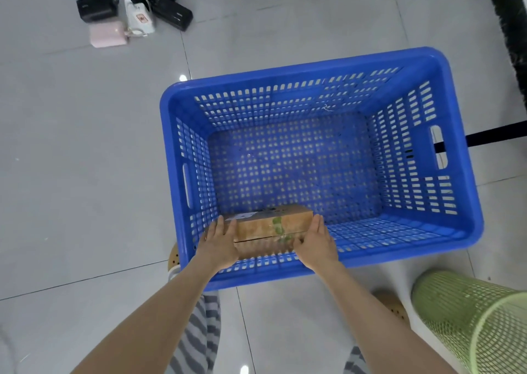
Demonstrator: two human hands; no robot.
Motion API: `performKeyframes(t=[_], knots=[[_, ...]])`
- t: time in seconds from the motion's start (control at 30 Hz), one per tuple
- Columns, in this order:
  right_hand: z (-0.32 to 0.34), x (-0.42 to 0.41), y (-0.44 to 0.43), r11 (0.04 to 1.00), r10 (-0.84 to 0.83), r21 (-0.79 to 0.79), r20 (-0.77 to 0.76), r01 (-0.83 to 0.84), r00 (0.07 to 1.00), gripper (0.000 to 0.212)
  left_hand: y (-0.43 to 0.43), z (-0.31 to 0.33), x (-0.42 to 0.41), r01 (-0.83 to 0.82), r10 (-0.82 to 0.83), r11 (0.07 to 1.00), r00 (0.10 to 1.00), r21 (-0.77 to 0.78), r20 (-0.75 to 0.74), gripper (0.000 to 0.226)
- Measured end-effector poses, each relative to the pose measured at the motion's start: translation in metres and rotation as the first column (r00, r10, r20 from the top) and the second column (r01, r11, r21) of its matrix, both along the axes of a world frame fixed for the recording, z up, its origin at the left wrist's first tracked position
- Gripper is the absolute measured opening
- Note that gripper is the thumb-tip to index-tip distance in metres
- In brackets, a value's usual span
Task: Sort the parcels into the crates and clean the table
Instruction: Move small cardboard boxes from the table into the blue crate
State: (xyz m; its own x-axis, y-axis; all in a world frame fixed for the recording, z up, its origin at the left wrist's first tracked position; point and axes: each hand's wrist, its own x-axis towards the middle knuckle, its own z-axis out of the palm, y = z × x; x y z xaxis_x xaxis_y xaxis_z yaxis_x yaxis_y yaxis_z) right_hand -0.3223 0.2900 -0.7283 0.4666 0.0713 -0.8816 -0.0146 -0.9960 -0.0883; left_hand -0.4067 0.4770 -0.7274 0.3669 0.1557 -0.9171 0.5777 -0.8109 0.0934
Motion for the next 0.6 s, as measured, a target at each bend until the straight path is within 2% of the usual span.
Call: performKeyframes(t=[0.2,0.3,0.4,0.47,0.6], knots=[[0.039,-0.001,0.004,0.996,0.023,0.09,0.085,-0.03,0.996,0.076,-0.001,0.041,0.02,0.098,-0.101,0.995,0.992,0.032,0.082,0.072],[0.076,0.005,0.004,0.99,0.032,0.13,0.195,-0.058,0.98,0.077,-0.003,0.077,0.03,0.176,-0.188,0.981,0.962,0.078,0.198,0.071],[0.142,0.024,0.0,0.978,0.014,0.186,0.37,-0.089,0.929,0.077,-0.008,0.137,0.054,0.238,-0.28,0.959,0.878,0.152,0.389,0.065],[0.192,0.042,-0.004,0.969,-0.015,0.218,0.515,-0.114,0.857,0.078,-0.014,0.188,0.081,0.246,-0.327,0.944,0.794,0.219,0.513,0.062],[0.298,0.076,-0.016,0.948,-0.137,0.298,0.696,-0.111,0.705,0.076,-0.037,0.292,0.131,0.272,-0.43,0.903,0.609,0.333,0.667,0.061]])
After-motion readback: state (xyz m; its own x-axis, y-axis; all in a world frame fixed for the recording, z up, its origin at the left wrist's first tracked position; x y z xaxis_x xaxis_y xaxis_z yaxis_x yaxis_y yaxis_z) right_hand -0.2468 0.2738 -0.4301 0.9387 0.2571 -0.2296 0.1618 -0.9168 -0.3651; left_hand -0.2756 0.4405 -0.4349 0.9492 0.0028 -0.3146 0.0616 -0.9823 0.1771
